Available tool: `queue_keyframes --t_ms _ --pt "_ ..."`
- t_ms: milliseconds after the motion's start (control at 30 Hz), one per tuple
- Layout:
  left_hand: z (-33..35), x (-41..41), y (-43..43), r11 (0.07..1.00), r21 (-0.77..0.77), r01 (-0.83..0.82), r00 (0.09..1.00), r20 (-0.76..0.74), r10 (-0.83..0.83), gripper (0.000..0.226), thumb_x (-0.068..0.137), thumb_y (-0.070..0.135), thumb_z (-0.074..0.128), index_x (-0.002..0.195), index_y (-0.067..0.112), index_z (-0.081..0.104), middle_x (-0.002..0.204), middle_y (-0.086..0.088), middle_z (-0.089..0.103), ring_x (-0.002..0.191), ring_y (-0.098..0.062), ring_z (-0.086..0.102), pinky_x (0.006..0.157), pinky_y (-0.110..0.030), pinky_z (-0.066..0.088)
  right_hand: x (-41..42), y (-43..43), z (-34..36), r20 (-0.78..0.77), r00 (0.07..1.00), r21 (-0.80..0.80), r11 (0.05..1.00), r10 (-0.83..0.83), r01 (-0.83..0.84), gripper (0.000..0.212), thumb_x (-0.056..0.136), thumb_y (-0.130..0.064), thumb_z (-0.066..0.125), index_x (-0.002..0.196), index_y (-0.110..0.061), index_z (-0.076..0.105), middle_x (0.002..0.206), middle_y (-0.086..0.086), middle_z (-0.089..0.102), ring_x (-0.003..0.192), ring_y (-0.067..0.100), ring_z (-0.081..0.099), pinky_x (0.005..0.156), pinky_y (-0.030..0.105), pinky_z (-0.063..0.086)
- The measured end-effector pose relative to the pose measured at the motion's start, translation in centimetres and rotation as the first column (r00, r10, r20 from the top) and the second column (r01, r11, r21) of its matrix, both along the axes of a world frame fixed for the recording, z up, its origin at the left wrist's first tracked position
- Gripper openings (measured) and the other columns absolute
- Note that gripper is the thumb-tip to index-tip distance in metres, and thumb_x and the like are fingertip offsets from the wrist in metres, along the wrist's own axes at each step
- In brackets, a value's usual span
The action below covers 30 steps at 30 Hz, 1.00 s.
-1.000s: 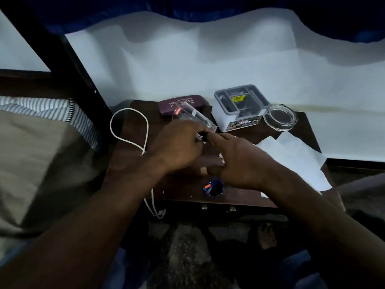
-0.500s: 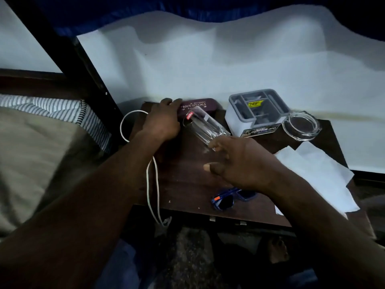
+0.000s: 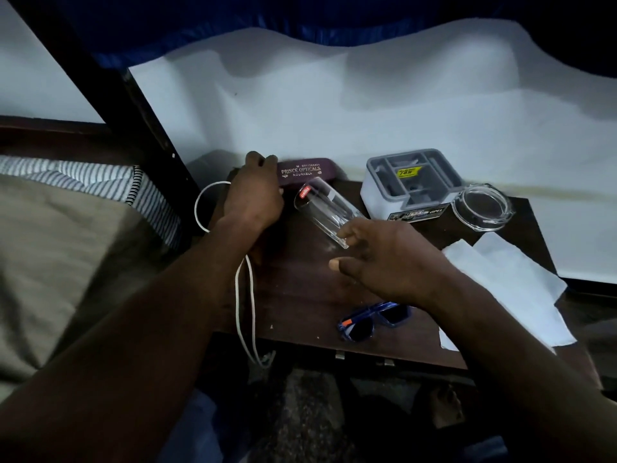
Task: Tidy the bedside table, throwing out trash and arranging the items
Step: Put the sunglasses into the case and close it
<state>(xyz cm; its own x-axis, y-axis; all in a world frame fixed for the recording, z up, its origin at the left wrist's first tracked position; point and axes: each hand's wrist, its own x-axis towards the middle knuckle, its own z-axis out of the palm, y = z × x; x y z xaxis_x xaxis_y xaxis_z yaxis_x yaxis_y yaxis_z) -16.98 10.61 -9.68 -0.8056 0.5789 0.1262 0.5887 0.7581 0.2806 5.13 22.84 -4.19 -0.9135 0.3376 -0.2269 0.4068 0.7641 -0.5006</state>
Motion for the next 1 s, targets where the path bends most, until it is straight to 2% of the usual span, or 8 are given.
queue_keyframes --t_ms 367,500,567,667,767,867,933,1000 --pt "4.0 3.1 -4.7 0.977 0.211 -0.017 0.977 -0.206 0.061 0.060 0.086 0.009 0.071 0.142 0.008 0.050 0.141 -0.016 0.047 0.114 -0.039 0.061 0.095 -0.046 0.052 0.8 -1.7 0.8 -0.163 0.980 -0.109 0.990 -0.109 0.092 0.038 0.086 -0.048 0.080 0.117 -0.034 0.064 0.109 -0.015 0.071 0.095 0.010 0.070 0.091 0.042 0.059" --pt "6.6 7.2 -6.0 0.949 0.278 0.151 0.962 -0.263 -0.076 0.065 0.084 0.010 0.075 0.145 0.007 0.050 0.144 -0.017 0.047 0.114 -0.040 0.062 0.090 -0.045 0.054 1.9 -2.7 2.0 -0.364 0.884 -0.213 0.950 -0.294 0.228 0.062 0.082 -0.048 0.083 0.133 -0.035 0.050 0.118 -0.017 0.069 0.098 0.013 0.073 0.089 0.039 0.059" --pt "7.3 9.8 -7.2 0.929 0.295 0.224 0.957 -0.246 -0.152 0.066 0.084 0.011 0.075 0.145 0.008 0.050 0.144 -0.016 0.047 0.115 -0.039 0.062 0.092 -0.045 0.056 3.0 -3.2 2.4 -0.421 0.832 -0.254 0.927 -0.362 0.275 0.081 0.080 -0.048 0.086 0.147 -0.036 0.043 0.119 -0.019 0.066 0.098 0.007 0.073 0.089 0.028 0.055" --pt "7.7 13.7 -8.8 0.896 0.362 0.259 0.965 -0.135 -0.225 0.066 0.086 0.009 0.074 0.147 0.011 0.050 0.146 -0.011 0.046 0.124 -0.032 0.058 0.105 -0.038 0.049 5.3 -4.3 3.0 -0.473 0.793 -0.307 0.916 -0.384 0.260 0.092 0.077 -0.040 0.091 0.153 -0.038 0.040 0.110 -0.028 0.065 0.079 -0.012 0.070 0.074 0.004 0.047" --pt "8.0 17.0 -10.6 0.859 0.444 0.255 0.967 -0.103 -0.234 0.069 0.085 0.007 0.077 0.149 0.012 0.051 0.144 -0.007 0.048 0.127 -0.020 0.051 0.104 -0.016 0.036 7.4 -5.6 3.3 -0.519 0.767 -0.325 0.917 -0.376 0.230 0.086 0.079 -0.029 0.092 0.151 -0.038 0.045 0.115 -0.023 0.069 0.082 -0.004 0.074 0.080 0.015 0.056" --pt "8.2 18.7 -12.2 0.826 0.530 0.190 0.976 -0.010 -0.218 0.071 0.085 0.010 0.080 0.149 0.017 0.052 0.143 -0.004 0.050 0.126 -0.014 0.052 0.106 -0.016 0.040 9.4 -6.5 3.0 -0.536 0.748 -0.368 0.906 -0.391 0.210 0.081 0.081 -0.024 0.090 0.148 -0.043 0.048 0.119 -0.021 0.070 0.084 0.005 0.076 0.088 0.032 0.061" --pt "8.3 20.0 -12.9 0.727 0.686 -0.016 0.939 0.260 -0.224 0.072 0.081 0.008 0.085 0.146 0.021 0.056 0.137 -0.001 0.058 0.121 -0.011 0.059 0.105 -0.021 0.047 10.7 -7.3 2.7 -0.526 0.744 -0.398 0.892 -0.413 0.215 0.077 0.082 -0.023 0.090 0.142 -0.049 0.050 0.119 -0.019 0.071 0.082 0.009 0.077 0.088 0.040 0.062" --pt "8.3 21.2 -12.9 0.549 0.779 -0.302 0.766 0.541 -0.346 0.069 0.079 0.000 0.086 0.140 0.019 0.061 0.125 -0.001 0.070 0.111 -0.013 0.067 0.103 -0.035 0.055 11.5 -7.7 2.2 -0.507 0.738 -0.463 0.863 -0.446 0.203 0.073 0.084 -0.020 0.088 0.139 -0.049 0.051 0.119 -0.016 0.073 0.083 0.013 0.077 0.090 0.048 0.062"
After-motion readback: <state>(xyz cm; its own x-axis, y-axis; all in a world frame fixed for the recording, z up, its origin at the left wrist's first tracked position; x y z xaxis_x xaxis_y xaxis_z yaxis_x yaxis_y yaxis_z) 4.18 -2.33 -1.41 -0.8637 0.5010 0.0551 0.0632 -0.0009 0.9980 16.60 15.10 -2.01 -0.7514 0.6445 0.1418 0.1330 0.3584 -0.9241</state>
